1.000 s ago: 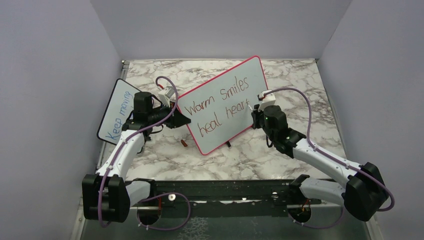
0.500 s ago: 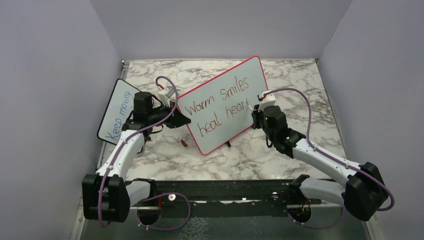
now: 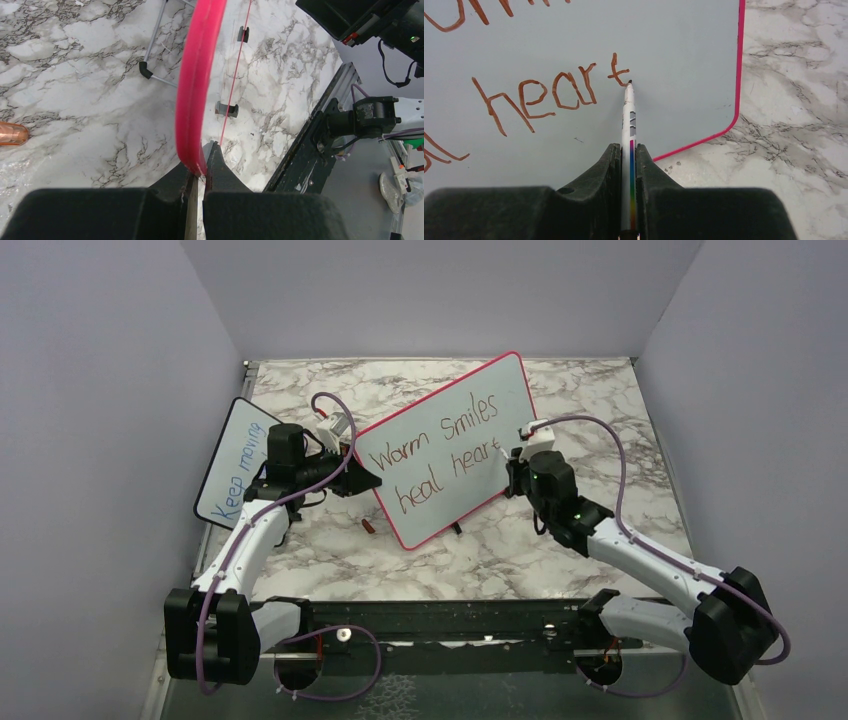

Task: Write a sentence on the whiteboard

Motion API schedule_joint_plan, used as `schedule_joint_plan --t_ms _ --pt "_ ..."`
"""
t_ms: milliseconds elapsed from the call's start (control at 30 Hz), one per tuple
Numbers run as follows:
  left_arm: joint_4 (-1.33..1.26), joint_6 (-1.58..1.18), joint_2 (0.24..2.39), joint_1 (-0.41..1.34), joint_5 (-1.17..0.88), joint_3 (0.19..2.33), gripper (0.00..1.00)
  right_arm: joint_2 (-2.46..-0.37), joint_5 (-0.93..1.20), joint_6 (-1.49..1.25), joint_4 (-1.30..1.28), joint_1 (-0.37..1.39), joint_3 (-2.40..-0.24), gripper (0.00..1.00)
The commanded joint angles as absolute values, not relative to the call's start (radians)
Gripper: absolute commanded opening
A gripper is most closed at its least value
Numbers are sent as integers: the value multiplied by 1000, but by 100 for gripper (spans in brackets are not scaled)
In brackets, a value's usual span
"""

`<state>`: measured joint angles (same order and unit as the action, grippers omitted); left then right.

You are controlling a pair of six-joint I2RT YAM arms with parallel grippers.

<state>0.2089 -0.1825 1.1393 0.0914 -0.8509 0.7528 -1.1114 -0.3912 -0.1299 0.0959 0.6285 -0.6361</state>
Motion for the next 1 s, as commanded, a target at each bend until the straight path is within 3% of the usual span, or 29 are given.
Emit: schedule_joint_plan --t_ms 0,967 --pt "259 -82 1164 74 -681 746 0 -1067 -413 -114 137 622 -640 0" --pt "259 -82 1167 74 -690 746 0 -1148 -310 -101 245 552 -662 0"
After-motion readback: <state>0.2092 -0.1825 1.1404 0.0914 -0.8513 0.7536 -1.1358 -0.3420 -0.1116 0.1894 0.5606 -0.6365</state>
